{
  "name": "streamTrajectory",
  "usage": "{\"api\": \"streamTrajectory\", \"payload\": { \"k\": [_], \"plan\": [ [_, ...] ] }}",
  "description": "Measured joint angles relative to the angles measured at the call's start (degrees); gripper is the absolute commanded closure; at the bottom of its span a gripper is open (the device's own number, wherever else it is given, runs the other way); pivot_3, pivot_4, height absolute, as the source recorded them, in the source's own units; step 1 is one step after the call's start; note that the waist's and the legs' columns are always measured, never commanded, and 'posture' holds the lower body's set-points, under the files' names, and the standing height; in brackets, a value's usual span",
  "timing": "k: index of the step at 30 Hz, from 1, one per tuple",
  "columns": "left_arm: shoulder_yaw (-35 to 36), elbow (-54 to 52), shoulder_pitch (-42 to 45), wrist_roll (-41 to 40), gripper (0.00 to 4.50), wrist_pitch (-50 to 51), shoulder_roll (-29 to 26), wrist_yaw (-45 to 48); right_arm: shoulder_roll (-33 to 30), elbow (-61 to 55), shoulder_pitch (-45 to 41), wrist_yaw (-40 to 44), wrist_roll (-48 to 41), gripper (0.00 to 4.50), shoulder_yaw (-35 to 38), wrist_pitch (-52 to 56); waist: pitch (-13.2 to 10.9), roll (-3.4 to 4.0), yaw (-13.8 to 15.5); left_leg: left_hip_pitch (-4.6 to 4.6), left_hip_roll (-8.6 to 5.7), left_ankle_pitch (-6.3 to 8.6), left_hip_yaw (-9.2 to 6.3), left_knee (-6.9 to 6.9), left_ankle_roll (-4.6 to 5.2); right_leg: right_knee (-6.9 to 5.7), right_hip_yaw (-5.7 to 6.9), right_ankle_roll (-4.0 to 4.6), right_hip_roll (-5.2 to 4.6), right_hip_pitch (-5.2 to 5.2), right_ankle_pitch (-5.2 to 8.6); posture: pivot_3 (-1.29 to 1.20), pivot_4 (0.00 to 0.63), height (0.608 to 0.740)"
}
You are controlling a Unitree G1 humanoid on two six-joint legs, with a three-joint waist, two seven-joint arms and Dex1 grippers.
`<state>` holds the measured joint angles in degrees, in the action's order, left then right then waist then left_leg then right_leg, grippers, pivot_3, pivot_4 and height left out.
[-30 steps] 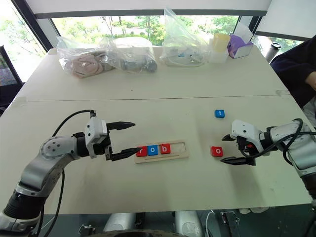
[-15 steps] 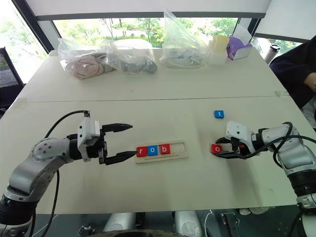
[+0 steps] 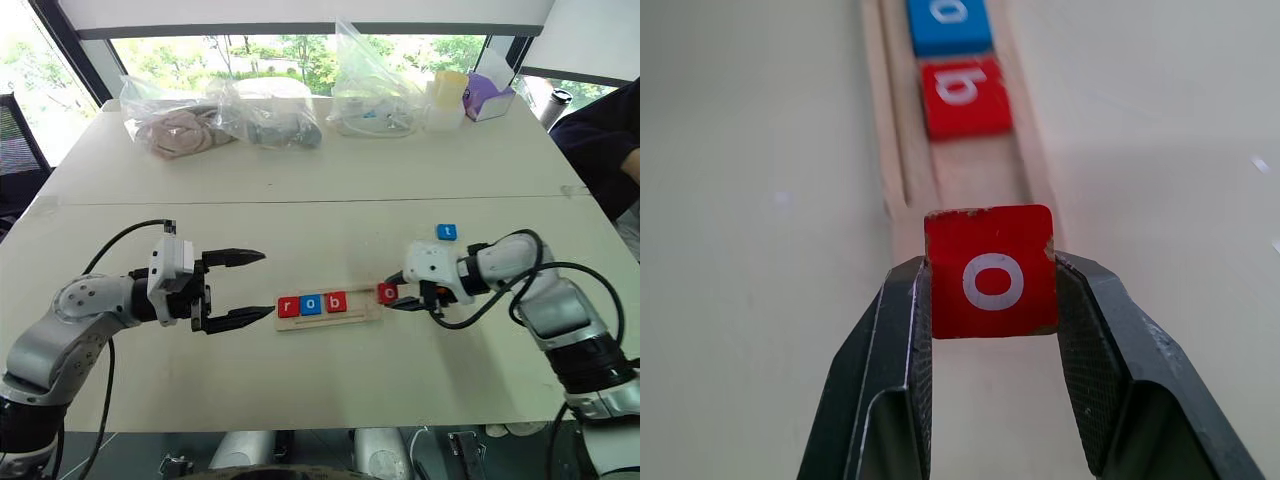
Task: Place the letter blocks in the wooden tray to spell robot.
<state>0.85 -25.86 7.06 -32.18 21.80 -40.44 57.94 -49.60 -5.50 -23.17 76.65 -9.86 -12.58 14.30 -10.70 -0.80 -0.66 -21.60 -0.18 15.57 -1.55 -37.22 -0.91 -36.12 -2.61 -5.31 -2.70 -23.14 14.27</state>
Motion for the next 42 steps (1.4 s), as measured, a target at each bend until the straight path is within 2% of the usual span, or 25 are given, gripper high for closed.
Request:
{"api": "streamTrajectory", "payload": {
  "k": [10, 42],
  "plan": [
    [0.1, -0.1, -2.0, 0.3, 0.00, -0.6, 0.2, -0.9, 4.0, 3.8, -4.2, 0.2, 3.0, 3.36, -5.2, -0.4, 0.0, 0.00, -0.1, 0.00, 0.01, 0.00, 0.01, 0.01, 0.00, 0.00, 0.00, 0.01, -0.01, -0.03, 0.00, 0.00, 0.150, 0.740],
    [0.1, -0.2, -3.3, 1.1, 0.00, -2.5, 0.9, -3.3, 7.6, 7.3, -6.2, -0.5, 5.9, 3.36, -6.8, -2.5, 0.0, 0.00, -0.1, 0.01, 0.01, 0.00, 0.01, 0.01, 0.00, -0.01, 0.00, 0.02, -0.01, -0.04, 0.00, 0.00, 0.150, 0.740]
  ]
}}
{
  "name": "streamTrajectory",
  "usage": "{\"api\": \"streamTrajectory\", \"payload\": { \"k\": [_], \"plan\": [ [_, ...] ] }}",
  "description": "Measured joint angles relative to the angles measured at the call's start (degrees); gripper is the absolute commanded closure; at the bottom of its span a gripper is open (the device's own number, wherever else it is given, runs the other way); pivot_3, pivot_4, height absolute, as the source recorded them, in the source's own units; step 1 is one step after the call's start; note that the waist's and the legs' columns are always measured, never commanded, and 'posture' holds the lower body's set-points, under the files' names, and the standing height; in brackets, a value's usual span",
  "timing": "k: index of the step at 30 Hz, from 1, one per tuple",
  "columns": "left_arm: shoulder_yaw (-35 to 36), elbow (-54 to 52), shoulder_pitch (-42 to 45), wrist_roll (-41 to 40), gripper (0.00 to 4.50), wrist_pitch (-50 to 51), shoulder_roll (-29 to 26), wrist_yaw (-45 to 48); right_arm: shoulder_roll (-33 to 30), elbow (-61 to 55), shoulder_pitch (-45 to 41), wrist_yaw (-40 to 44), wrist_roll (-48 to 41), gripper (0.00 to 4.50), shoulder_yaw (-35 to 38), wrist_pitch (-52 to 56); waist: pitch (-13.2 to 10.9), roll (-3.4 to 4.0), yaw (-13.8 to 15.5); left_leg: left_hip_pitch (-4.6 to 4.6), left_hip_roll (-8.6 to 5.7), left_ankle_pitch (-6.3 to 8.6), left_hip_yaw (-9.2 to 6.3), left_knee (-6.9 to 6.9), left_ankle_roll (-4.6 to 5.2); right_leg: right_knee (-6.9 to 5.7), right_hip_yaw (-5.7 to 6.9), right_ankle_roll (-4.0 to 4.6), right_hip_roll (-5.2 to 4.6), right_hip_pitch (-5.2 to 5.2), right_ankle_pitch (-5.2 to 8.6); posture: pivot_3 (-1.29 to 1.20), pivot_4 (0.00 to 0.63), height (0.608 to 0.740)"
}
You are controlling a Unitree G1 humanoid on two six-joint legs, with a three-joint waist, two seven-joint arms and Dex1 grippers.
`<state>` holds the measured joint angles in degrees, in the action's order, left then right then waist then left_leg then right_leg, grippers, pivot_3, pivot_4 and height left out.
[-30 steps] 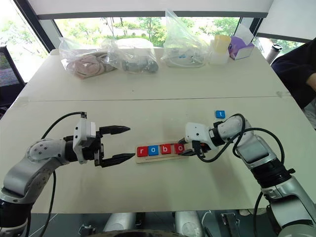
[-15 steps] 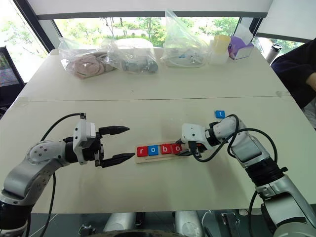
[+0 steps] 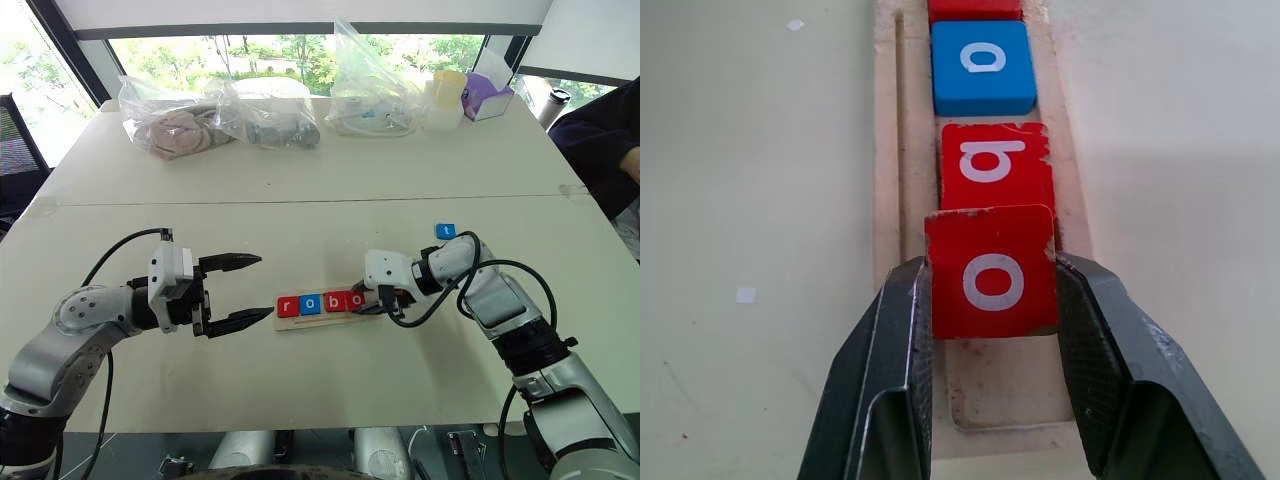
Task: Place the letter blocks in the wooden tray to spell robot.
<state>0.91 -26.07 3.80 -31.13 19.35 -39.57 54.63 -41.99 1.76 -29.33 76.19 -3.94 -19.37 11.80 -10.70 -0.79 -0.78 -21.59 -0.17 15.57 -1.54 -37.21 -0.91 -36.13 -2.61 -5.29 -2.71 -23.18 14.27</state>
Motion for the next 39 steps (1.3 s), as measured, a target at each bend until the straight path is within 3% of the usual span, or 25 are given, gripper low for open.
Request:
{"api": "streamTrajectory", "payload": {
  "k": [7, 13, 14, 24, 39],
  "plan": [
    [-0.1, 0.0, 0.1, 0.6, 0.00, 0.0, 0.5, -0.2, 0.0, 0.9, -0.4, 0.1, 0.5, 3.36, 0.0, -0.4, 0.0, 0.00, 0.0, 0.00, 0.00, 0.00, 0.00, 0.00, 0.00, 0.00, 0.00, 0.00, 0.00, 0.00, 0.00, 0.00, 0.150, 0.740],
    [-0.1, 0.0, 0.5, 0.6, 0.00, 0.0, 1.0, -0.6, -0.1, 0.9, -0.4, 0.9, 0.4, 0.27, 0.0, -0.3, 0.0, 0.00, 0.0, 0.00, 0.00, 0.00, 0.00, 0.00, 0.00, 0.00, 0.00, 0.00, 0.00, 0.00, 0.00, 0.00, 0.150, 0.740],
    [-0.1, 0.0, 0.5, 0.6, 0.00, 0.0, 1.0, -0.6, -0.1, 0.8, -0.4, 0.9, 0.4, 0.06, 0.0, -0.3, 0.0, 0.00, 0.0, 0.00, 0.00, 0.00, -0.01, 0.01, 0.00, 0.00, 0.00, 0.00, 0.00, 0.00, 0.00, 0.00, 0.150, 0.740],
    [-0.2, 0.0, 2.2, 0.7, 0.00, 0.4, 1.2, -1.0, 0.9, 0.9, -2.8, -1.3, -1.4, 0.06, 2.0, 3.6, 0.0, 0.00, 0.0, 0.00, 0.00, 0.00, 0.00, 0.01, 0.00, 0.00, 0.00, 0.00, 0.00, -0.01, 0.00, 0.00, 0.150, 0.740],
    [-1.4, 0.0, 3.0, 0.7, 0.00, 1.4, 1.3, -1.3, 4.1, 8.7, -5.2, -10.1, 1.5, 0.06, 4.0, -1.2, 0.0, 0.01, -0.1, -0.04, 0.00, 0.00, 0.01, 0.06, 0.00, 0.01, 0.00, 0.00, 0.01, -0.06, -0.01, 0.00, 0.150, 0.740]
  ]
}}
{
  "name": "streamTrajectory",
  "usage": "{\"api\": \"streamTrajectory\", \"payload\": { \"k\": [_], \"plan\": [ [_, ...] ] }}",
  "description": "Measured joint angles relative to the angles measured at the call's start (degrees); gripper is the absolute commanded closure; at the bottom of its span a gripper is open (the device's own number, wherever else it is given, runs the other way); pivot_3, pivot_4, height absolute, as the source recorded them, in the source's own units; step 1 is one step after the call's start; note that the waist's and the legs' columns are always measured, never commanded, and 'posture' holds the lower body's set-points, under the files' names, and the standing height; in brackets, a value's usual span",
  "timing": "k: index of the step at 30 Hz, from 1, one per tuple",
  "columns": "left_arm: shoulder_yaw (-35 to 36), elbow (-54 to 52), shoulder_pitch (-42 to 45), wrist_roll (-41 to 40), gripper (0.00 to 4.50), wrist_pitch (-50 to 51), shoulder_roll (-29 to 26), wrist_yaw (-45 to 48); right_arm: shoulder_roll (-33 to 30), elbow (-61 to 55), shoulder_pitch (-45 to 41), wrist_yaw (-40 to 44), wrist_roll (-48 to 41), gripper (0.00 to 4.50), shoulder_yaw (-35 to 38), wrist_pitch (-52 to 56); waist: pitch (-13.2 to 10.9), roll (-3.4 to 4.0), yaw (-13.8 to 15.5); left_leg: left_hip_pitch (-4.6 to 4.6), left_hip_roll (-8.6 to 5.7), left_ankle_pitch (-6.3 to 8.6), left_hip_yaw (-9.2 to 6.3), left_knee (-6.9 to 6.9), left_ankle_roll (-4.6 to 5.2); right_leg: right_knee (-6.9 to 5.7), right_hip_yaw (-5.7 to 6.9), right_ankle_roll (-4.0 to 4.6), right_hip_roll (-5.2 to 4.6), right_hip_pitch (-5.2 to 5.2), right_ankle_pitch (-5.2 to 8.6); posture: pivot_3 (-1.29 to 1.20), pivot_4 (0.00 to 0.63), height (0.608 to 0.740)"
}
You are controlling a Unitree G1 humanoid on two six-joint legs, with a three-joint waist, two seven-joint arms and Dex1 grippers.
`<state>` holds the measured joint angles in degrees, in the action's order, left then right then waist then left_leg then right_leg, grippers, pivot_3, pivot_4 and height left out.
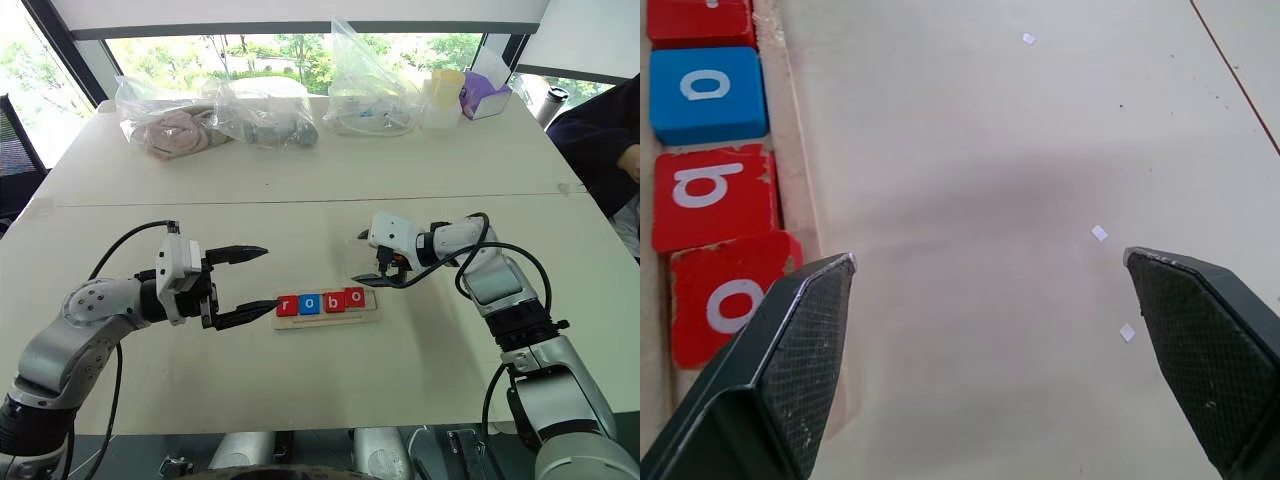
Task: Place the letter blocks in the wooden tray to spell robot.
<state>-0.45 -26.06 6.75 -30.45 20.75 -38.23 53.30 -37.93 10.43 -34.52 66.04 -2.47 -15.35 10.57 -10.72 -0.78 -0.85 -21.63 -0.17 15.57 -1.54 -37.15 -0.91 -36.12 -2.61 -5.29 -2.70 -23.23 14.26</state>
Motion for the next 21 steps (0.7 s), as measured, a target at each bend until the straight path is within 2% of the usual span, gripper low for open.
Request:
{"api": "streamTrajectory", "payload": {
  "k": [21],
  "plan": [
    [-0.6, -1.0, 0.8, 0.0, 0.00, 0.2, 0.2, -0.9, -1.7, -7.0, 3.5, 3.0, -1.0, 0.06, 0.3, 3.4, 0.0, 0.00, 0.0, 0.00, 0.00, 0.00, 0.00, -0.01, 0.00, 0.00, 0.00, 0.00, 0.00, 0.00, 0.00, 0.00, 0.150, 0.740]
  ]
}}
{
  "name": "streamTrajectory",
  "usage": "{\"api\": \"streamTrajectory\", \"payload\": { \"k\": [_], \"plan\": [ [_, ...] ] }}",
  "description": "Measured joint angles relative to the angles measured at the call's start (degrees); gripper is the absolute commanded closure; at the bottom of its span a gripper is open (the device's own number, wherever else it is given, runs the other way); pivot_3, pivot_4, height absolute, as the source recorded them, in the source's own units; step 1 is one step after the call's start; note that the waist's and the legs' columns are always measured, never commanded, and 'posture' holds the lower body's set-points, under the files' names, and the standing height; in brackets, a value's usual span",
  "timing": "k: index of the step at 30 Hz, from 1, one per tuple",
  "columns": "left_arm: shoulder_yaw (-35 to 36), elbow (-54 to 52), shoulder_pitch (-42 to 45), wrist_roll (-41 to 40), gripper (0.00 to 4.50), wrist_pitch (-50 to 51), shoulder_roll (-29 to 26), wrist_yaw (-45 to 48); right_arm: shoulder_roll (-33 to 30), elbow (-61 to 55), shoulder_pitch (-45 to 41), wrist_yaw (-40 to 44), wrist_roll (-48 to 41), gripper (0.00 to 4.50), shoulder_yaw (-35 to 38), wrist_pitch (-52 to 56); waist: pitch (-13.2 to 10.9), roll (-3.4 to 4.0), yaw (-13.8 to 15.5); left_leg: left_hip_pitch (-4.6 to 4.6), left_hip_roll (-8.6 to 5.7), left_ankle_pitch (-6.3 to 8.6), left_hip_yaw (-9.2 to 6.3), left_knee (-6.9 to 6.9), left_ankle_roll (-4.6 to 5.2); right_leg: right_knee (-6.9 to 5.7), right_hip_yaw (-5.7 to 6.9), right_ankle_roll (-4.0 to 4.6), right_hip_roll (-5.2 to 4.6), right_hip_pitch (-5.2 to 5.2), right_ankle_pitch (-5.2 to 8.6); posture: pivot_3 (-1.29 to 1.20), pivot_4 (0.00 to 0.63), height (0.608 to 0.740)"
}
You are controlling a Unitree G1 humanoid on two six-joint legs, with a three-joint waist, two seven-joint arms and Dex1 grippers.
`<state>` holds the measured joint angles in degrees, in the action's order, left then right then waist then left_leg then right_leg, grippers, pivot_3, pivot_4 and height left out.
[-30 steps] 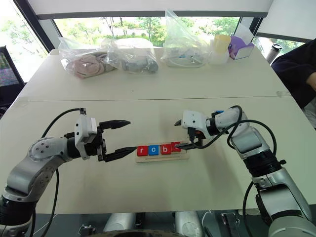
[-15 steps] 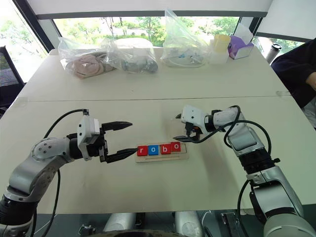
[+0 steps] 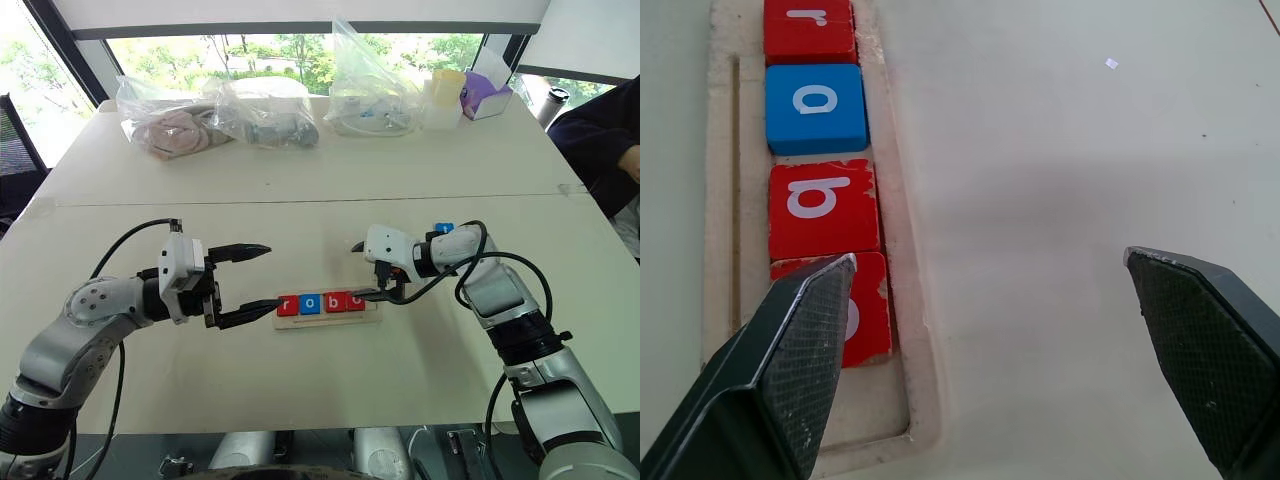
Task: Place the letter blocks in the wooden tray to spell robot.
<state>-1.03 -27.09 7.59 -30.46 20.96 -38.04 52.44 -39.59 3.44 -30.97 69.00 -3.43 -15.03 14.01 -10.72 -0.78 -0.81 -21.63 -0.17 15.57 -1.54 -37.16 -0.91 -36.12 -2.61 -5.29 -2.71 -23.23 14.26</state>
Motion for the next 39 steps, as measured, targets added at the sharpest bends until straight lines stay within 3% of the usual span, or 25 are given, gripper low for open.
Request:
{"api": "streamTrajectory", "payload": {
  "k": [11, 39],
  "plan": [
    [0.0, 1.3, 0.1, 0.0, 0.00, -0.1, 0.1, 0.5, -6.7, -1.9, 4.5, 0.8, -0.2, 0.06, 2.5, 0.1, 0.0, -0.01, -0.2, 0.00, 0.01, 0.00, 0.01, 0.00, 0.00, 0.02, 0.00, 0.01, 0.02, 0.00, 0.01, 0.00, 0.150, 0.740],
    [-0.3, 1.0, -0.7, 0.0, 0.00, 0.0, 0.0, 1.2, -2.0, -2.2, 4.2, -0.9, 0.8, 0.06, -0.5, -1.5, 0.0, -0.01, 0.0, -0.01, 0.01, 0.00, 0.00, 0.00, 0.00, 0.01, 0.00, 0.00, 0.01, 0.00, 0.00, 0.00, 0.150, 0.740]
  ]
}}
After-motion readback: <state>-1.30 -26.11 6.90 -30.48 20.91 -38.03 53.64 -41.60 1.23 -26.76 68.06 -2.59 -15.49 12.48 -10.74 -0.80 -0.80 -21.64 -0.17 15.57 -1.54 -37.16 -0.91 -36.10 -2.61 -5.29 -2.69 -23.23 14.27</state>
